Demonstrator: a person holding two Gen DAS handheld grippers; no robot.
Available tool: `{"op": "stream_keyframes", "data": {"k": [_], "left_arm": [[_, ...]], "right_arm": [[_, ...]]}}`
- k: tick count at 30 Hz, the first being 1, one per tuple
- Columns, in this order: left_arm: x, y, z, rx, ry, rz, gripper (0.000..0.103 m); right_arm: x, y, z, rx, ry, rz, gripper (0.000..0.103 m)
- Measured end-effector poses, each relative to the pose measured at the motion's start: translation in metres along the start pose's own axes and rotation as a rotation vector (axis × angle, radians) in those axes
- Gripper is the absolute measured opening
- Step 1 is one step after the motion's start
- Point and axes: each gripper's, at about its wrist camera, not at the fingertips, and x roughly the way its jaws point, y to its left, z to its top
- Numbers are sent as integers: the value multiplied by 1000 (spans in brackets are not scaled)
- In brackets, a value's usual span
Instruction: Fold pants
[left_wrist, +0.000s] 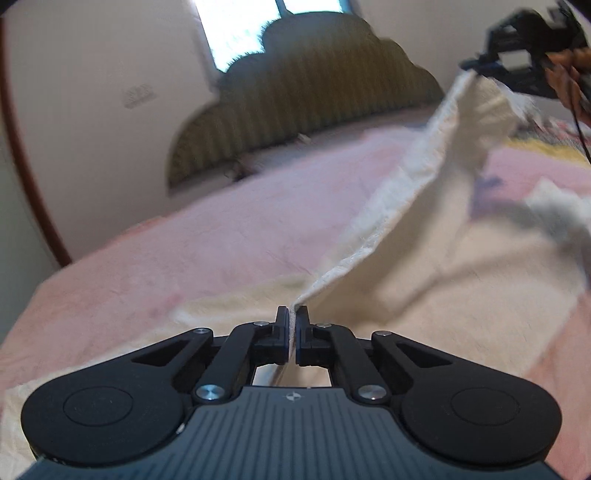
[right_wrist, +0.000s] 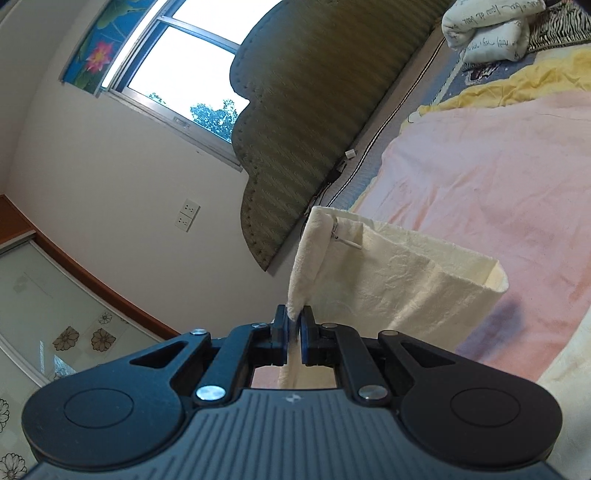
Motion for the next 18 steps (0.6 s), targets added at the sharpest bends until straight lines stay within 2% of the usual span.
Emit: {"op": "stream_keyframes", "data": {"k": [2,4,5,6,7,8,9,11,12,13,15,18], "left_arm": [[-17,20,12,-118,-98,16,4],[-32,33,17,-198,-169,6,5],[-38,34,19,-196,-180,6,4],[-37,30,19,-150,-144,-13,3],[-33,24,15,-103,-85,-47,3],[-27,18,7,-82,-22,-90,3],[-18,11,-4,-74,54,-147,3],[-8,1,-22,-71,142,-222,4],[-7,-3,-28,-65,155,-234,4],[-8,-8,-30,-48,157,-239,3],[-11,-13,-29,-20,138,-236,3],[-20,-3,-22,-35,83,-229,3]], "right_arm": [[-12,21,4,-73,-56,66,7],[-37,43,4,-170,-147,187,7],[-52,49,1,-217,-184,241,7],[-67,50,-3,-261,-210,274,7],[-81,46,-10,-285,-219,261,7],[-89,36,-17,-274,-196,195,7],[-94,20,-23,-241,-158,112,7],[-104,-27,-39,-120,-80,-75,7],[-109,-52,-47,-38,-55,-147,7],[-115,-73,-54,36,-44,-181,7],[-127,-102,-68,146,-50,-196,7],[-132,-100,-67,119,-60,-196,7]]}}
